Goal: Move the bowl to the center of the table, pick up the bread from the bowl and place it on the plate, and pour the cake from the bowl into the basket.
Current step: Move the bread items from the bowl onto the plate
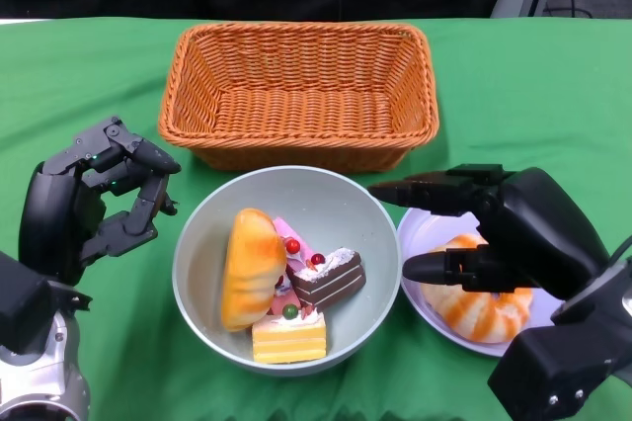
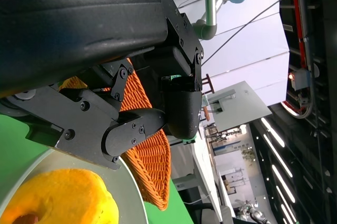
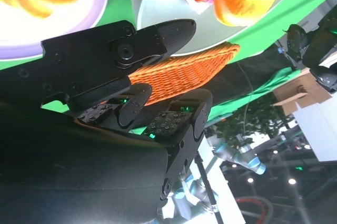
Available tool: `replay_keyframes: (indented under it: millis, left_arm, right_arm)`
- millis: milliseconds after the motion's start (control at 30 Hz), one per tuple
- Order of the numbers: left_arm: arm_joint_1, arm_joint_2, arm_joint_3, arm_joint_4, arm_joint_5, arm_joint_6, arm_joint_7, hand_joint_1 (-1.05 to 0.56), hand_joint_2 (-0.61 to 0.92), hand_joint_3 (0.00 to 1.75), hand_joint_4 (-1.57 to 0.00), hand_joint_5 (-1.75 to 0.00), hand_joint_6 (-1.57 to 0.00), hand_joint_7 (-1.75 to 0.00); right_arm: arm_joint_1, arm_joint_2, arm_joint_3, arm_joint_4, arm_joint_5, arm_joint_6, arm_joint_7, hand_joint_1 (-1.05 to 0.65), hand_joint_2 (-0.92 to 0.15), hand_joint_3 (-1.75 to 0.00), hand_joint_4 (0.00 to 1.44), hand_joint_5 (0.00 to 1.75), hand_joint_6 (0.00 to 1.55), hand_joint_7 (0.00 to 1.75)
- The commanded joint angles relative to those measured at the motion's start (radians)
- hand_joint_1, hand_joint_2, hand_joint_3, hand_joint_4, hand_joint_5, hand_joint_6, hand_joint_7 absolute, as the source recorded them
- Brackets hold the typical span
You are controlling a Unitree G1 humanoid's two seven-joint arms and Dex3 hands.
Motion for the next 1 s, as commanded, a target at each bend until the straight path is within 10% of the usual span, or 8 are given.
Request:
replay_keyframes:
  millis: [33,1000]
  left_arm:
    - [-0.003,0.013,0.002,-0.001,-0.007,-0.009,0.001,-0.15,0.7,0.86,-0.82,-1.59,-0.76,-1.33]
    - [-0.001,0.023,0.007,-0.014,0.014,0.046,0.095,-0.17,0.74,0.79,-0.82,-1.56,-0.8,-1.25]
  right_arm:
    - [-0.045,0.006,0.002,0.054,0.022,-0.047,-0.012,-0.59,-0.89,0.0,0.75,0.04,0.72,0.01]
    - [-0.349,0.075,0.153,0.421,-0.207,-0.298,-0.238,-0.61,-0.81,0.0,0.8,0.03,0.77,0.01]
